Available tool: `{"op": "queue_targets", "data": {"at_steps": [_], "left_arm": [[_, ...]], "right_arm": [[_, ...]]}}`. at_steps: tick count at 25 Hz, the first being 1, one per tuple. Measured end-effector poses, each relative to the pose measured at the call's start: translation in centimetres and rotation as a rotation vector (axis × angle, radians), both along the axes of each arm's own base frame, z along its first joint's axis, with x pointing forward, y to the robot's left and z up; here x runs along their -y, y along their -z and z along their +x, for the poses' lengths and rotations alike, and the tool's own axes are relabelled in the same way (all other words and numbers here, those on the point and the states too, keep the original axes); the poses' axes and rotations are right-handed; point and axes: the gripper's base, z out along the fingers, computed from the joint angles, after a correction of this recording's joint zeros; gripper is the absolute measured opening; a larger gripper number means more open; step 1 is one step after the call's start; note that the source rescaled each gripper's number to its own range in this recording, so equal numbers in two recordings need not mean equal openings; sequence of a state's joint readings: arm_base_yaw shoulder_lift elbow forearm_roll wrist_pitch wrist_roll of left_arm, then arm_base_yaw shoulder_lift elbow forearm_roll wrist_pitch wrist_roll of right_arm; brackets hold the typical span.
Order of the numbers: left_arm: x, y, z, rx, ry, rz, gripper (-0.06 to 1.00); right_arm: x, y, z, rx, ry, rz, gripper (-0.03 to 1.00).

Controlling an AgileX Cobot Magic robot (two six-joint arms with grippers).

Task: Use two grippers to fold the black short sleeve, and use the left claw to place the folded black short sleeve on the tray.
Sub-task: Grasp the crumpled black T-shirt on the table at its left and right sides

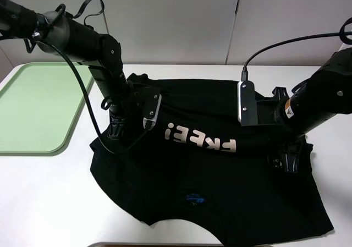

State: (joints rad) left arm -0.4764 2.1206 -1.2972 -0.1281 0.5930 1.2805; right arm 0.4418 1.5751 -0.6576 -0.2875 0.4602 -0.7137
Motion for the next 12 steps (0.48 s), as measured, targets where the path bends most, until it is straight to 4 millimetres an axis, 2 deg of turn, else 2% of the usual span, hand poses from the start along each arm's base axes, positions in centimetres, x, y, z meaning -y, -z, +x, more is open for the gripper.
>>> {"op": "queue_targets", "data": {"at_steps": [8,12], "left_arm": [[0.1,0.1,0.3,0.027,-0.003,-0.012,0.89],[0.2,0.1,0.5,0.047,-0.006,-0.02,0.89]], "right_arm": [[1.4,0.9,0.9,-0.008,0.06,0.005,1.0],[1.3,1.1,1.1,0.001,0.061,0.015,1.0]]}}
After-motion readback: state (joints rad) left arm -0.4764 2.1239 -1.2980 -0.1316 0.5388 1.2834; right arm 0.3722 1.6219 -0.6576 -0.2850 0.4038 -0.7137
